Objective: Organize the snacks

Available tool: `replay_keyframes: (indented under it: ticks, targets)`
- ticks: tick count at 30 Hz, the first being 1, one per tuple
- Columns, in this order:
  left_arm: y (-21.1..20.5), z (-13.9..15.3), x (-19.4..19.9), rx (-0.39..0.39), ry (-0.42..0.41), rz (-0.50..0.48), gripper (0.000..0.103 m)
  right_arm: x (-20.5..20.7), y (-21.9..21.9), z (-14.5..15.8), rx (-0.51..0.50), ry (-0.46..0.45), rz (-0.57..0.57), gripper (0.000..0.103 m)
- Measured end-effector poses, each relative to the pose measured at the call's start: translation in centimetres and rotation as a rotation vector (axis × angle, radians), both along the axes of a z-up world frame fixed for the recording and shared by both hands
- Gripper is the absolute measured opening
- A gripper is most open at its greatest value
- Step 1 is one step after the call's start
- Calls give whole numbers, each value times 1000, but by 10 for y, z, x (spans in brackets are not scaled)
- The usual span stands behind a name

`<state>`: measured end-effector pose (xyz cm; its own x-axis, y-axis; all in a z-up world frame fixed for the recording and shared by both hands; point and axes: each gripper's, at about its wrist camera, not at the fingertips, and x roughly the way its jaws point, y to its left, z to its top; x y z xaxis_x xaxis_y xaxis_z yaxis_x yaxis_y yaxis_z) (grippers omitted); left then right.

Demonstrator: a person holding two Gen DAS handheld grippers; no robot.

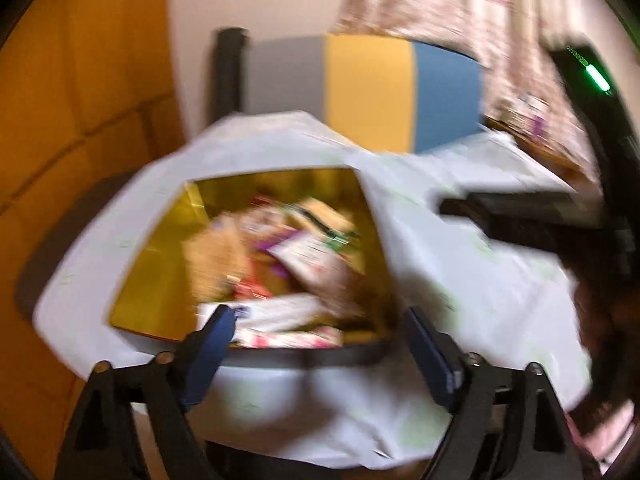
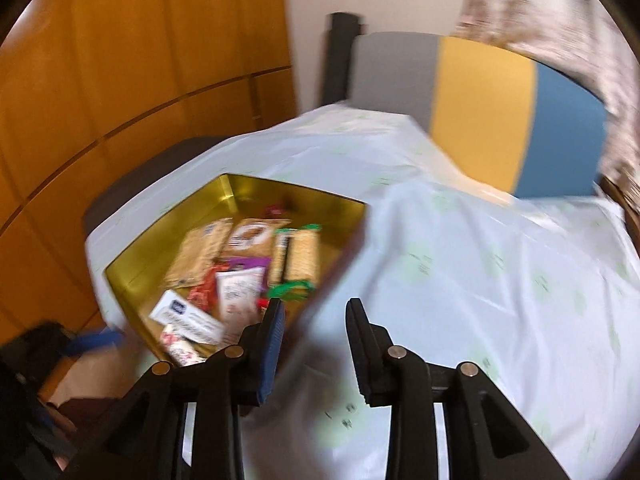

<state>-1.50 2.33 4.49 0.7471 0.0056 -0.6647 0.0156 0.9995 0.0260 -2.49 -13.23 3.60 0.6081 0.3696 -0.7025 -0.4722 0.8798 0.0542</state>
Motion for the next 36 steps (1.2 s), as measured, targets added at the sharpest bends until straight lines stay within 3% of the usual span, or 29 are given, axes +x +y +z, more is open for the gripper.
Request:
replay_keyframes:
  ticks: [4,11,23,36]
  targets:
    - [17,3,0,23,-44,130,103,-13,-7,-14,-2,10,-117,34]
    - [30,-4,1,-9,-53,204,103,-32,4,-41,-22,42,-214,35]
    - [38,-12,1,-10,-52,264,103,-45,28,-40,-87,-21,-182,35]
    - [40,-12,0,-6,-62,295,103,-45,33,-41,-89,-21,-170,35]
